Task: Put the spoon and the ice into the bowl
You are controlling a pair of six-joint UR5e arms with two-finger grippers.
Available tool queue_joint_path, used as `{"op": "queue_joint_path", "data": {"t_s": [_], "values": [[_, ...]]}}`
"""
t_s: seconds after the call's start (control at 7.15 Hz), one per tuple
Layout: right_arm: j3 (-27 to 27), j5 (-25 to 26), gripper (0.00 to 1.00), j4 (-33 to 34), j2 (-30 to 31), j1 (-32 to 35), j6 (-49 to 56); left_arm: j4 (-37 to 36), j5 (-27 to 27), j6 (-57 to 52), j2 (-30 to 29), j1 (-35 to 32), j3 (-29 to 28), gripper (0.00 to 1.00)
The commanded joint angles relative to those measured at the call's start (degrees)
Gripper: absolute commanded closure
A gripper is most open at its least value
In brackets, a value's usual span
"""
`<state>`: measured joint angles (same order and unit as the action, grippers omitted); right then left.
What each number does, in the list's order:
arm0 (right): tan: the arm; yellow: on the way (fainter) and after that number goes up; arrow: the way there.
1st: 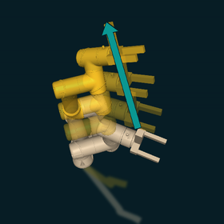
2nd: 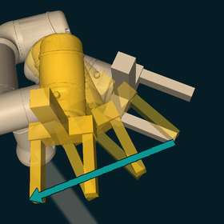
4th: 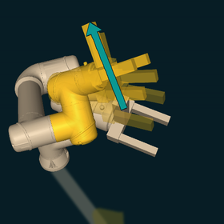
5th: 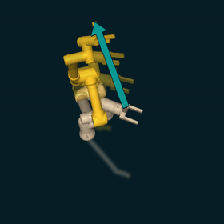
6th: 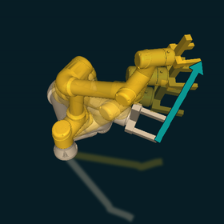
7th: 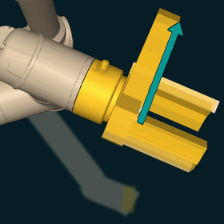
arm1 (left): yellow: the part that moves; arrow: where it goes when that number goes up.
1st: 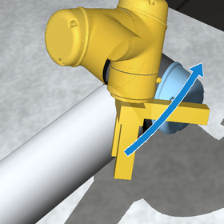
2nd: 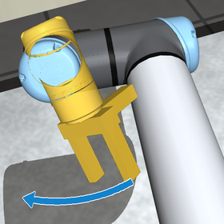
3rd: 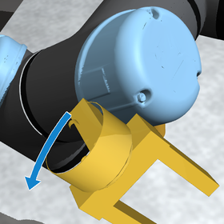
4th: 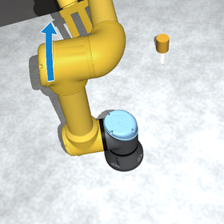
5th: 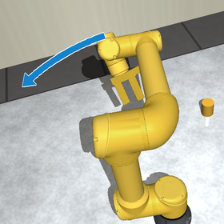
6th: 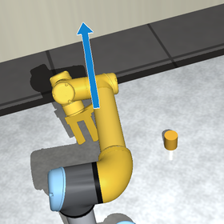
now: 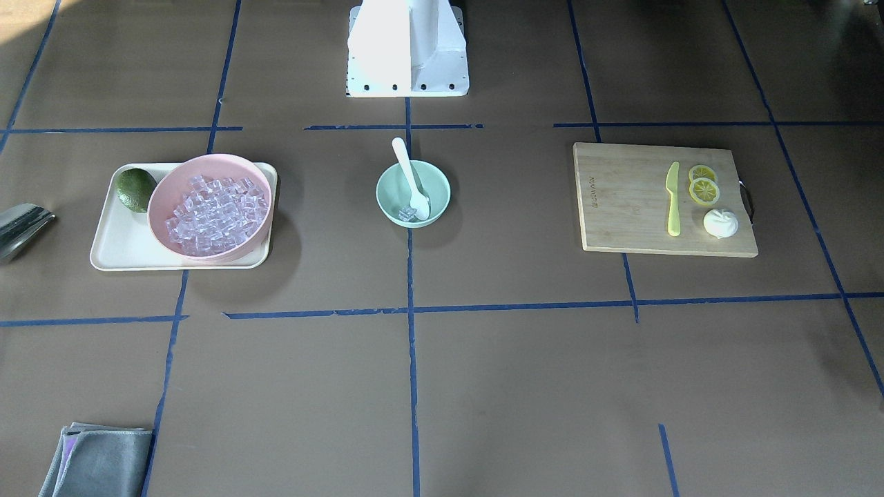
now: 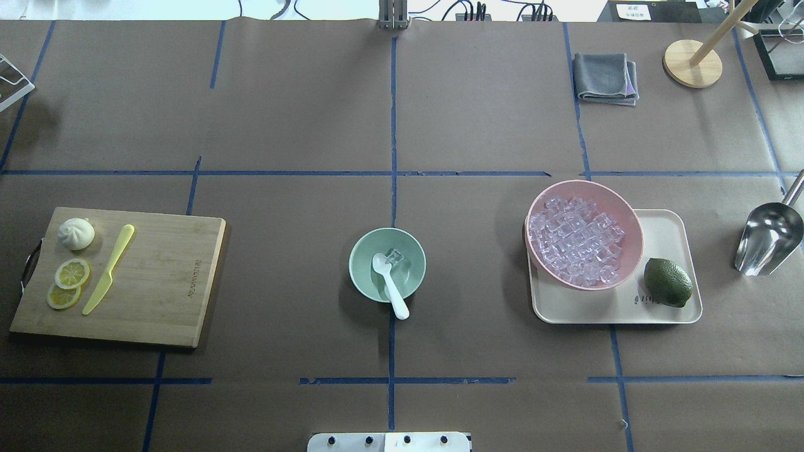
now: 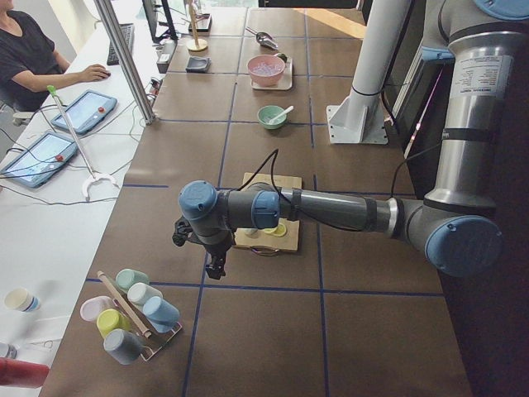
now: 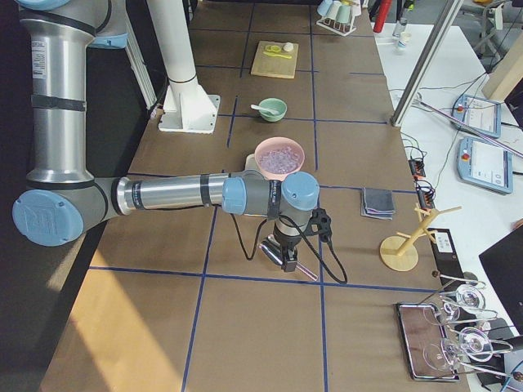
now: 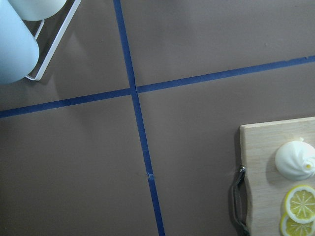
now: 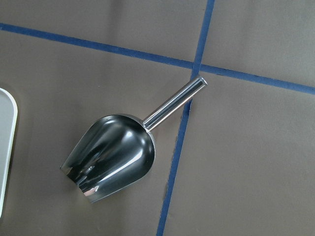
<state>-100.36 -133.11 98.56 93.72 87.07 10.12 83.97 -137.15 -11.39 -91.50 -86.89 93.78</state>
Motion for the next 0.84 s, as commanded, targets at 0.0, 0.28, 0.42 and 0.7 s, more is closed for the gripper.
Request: {"op": "queue_joint_path", "data": {"t_s": [0.0, 0.28, 0.42, 0.7], "values": [[0.6, 0.13, 0.01, -0.29, -0.03, -0.06, -0.45, -0.03, -0.04, 0.23, 3.16, -0.12, 3.16, 0.0], [0.87, 0.39, 0.01, -0.56, 0.32, -0.06, -0.36, -0.21, -0.48, -0.03, 8.16, -0.56, 7.1, 0.0], [1.83, 0.22, 0.01, -0.64, 0.32, -0.06, 0.25, -0.21, -0.4, 0.14, 8.09, -0.65, 8.08, 0.0], [1.84, 0.13, 0.01, -0.65, 0.23, -0.06, 0.17, -2.22, 1.09, 0.06, 7.99, -0.83, 8.61, 0.0]]}}
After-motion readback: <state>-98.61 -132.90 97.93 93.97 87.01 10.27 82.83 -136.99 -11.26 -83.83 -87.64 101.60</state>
